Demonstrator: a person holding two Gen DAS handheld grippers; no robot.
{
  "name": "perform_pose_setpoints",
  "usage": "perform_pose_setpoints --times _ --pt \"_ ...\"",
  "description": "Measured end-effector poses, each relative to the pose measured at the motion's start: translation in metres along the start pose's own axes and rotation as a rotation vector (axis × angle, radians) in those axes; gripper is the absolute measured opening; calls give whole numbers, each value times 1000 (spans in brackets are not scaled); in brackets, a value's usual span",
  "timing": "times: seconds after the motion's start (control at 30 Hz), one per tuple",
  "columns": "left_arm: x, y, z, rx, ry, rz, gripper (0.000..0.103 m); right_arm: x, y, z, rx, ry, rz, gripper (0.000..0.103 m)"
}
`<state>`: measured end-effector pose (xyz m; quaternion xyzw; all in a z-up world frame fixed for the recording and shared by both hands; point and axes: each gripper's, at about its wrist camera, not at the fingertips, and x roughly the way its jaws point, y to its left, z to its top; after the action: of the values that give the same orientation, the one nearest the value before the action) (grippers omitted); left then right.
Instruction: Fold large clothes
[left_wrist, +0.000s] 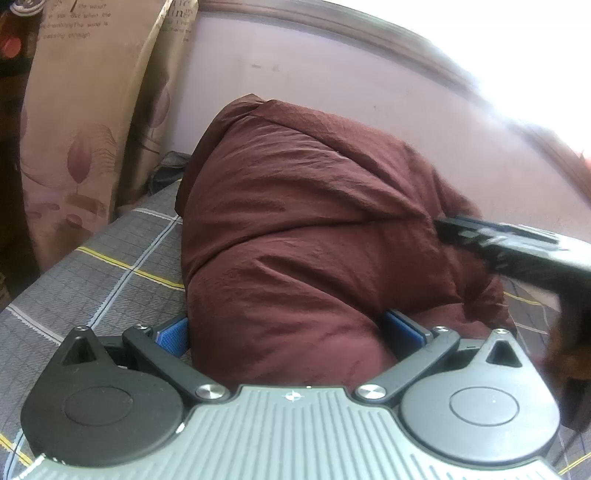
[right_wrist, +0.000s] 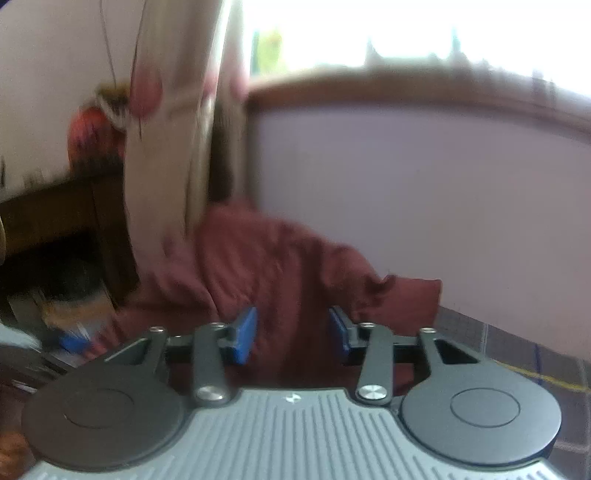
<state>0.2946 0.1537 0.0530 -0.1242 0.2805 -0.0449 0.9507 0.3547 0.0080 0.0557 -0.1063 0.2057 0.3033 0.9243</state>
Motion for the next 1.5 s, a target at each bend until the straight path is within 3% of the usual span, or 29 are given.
perform_pose_setpoints --times 0.07,0.23,0.33,0.4,0.67,1.07,1.3,1.5 --pt "-2 -1 0 5 -5 -1 103 14 2 -6 -33 38 -64 39" --pt "-9 -20 0 94 -46 33 103 31 -4 -36 21 76 -147 39" --pt "-8 -33 -2 149 -53 52 103 37 -14 -53 92 63 -148 39" --pt "-5 -33 -3 134 -46 38 103 40 -18 -60 126 58 -149 39" --pt "1 -35 -9 137 -52 30 103 46 -28 -90 138 0 -142 38" --pt "3 -35 -9 131 -23 48 103 35 -31 -80 93 18 -105 40" --pt "2 -38 -12 134 -25 59 103 9 -19 -77 -19 27 -143 41" --pt "2 -35 -11 99 -23 65 103 -27 -16 -66 -55 4 -180 47"
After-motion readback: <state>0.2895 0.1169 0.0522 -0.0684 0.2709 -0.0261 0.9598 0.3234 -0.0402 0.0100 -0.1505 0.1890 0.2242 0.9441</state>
